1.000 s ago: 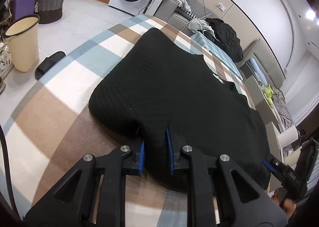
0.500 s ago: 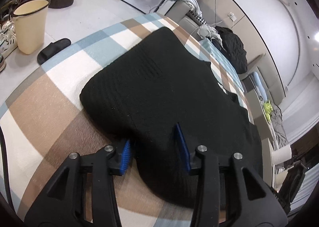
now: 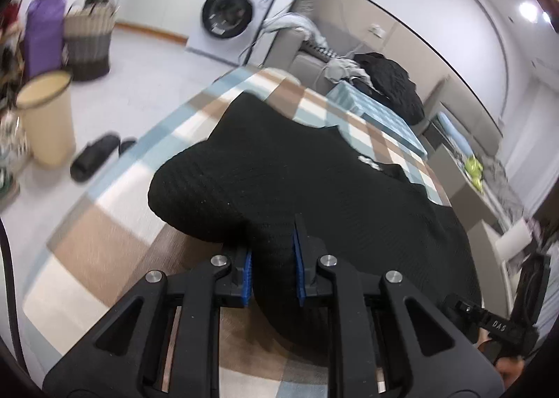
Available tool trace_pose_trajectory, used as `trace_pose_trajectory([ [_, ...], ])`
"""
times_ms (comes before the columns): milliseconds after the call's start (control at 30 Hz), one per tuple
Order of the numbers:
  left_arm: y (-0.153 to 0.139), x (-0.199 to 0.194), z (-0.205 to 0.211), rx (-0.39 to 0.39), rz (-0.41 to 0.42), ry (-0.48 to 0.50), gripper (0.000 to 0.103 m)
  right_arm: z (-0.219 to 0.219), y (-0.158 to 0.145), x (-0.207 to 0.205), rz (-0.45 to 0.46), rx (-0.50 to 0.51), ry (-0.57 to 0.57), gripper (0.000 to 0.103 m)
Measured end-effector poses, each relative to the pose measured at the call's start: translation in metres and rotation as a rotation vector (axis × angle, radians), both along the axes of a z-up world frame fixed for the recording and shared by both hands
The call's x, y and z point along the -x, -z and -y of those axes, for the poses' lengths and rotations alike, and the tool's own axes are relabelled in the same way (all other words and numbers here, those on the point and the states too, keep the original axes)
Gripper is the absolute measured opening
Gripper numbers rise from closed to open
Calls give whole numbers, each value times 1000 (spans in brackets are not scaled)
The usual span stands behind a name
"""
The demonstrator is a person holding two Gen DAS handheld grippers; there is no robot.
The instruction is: Fold small clothes
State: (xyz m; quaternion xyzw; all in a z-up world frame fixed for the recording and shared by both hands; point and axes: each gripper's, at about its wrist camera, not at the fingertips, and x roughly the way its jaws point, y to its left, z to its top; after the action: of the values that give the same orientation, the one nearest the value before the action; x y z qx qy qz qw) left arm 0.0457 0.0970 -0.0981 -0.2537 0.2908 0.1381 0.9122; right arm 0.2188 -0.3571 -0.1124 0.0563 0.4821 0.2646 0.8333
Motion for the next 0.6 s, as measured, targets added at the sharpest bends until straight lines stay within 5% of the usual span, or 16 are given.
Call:
trace_pose_trajectory([
  [167,-36,-23,33,-139,55,138,15,8,-4,0,10,-13,16,69],
  [333,-59,-58,103,-273,98,415,15,24,-9,4,26,-31,72,69],
  [467,-49,-74,156,-270,54,645,15,41,-13,7,36,-25,131,69],
  [600,-20,-74,210,-277,-56,872,27,54,-13,9,33,-18,176,69],
])
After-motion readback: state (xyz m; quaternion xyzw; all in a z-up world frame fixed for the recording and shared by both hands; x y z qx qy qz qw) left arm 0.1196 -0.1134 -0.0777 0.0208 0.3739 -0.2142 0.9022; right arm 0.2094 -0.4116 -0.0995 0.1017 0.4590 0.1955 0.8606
